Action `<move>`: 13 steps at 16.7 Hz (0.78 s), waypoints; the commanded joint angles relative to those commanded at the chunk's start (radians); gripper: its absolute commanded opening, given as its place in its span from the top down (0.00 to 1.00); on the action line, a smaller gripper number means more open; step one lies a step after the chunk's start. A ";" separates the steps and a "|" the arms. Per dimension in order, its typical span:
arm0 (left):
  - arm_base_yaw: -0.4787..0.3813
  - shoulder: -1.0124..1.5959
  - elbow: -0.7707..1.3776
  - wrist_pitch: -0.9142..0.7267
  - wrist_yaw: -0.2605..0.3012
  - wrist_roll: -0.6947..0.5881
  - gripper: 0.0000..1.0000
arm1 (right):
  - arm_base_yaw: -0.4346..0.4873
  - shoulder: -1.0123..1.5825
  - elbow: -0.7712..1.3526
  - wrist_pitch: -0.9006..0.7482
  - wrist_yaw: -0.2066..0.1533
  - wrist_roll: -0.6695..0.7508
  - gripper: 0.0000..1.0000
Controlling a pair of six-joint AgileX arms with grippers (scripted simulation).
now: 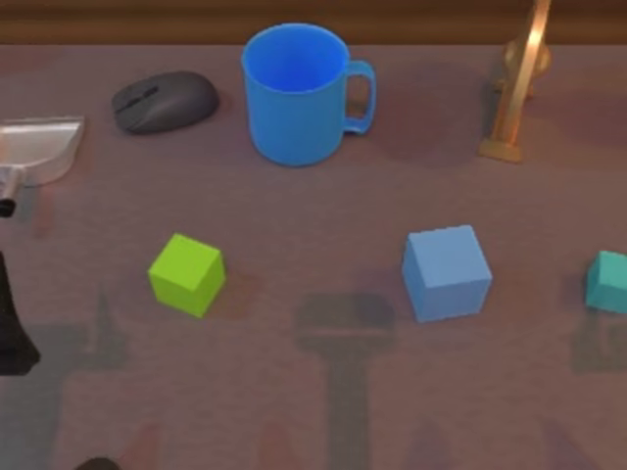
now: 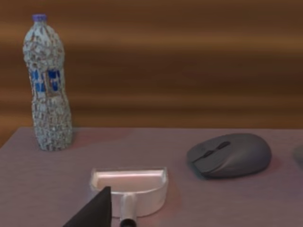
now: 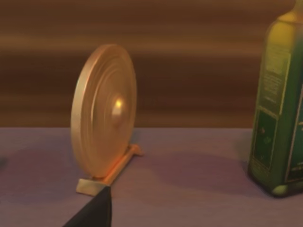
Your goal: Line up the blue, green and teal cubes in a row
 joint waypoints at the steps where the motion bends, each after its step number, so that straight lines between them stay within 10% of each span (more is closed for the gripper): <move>1: 0.000 0.000 0.000 0.000 0.000 0.000 0.00 | 0.000 0.000 0.000 0.000 0.000 0.000 0.00; 13: 0.000 0.000 0.000 0.000 0.000 0.000 0.00 | 0.025 0.682 0.520 -0.380 0.002 -0.441 0.00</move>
